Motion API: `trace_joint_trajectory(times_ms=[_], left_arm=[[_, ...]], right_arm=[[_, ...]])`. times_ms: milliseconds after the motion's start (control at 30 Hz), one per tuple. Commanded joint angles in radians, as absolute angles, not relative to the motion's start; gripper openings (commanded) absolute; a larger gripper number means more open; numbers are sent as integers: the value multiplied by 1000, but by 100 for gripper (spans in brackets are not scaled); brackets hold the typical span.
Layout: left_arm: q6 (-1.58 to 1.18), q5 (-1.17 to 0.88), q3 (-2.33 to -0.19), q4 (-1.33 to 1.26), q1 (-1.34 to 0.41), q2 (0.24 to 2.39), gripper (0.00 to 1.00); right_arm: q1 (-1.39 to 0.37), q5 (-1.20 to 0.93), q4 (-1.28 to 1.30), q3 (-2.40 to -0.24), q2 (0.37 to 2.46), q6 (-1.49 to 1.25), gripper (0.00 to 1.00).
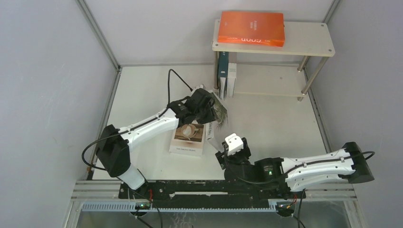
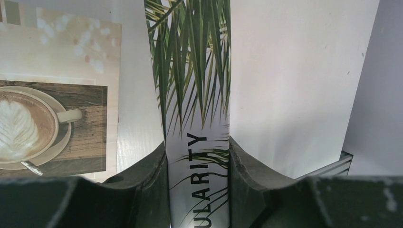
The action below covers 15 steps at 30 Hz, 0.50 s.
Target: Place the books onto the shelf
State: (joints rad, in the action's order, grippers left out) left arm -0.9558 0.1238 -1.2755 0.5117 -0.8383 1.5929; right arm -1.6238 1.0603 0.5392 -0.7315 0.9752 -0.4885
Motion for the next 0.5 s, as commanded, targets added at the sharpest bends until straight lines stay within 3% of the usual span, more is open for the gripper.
trace_joint_trajectory(times_ms=[0,467], left_arm=[[-993,102,-1355,494,-843,1600,39],[-1015,67,-1367,514,-848,1613,38]], right_arm=[[-1648,1097,524,-778,1003,-441,79],[-1649,1091,434,-778,1097,-353,80]])
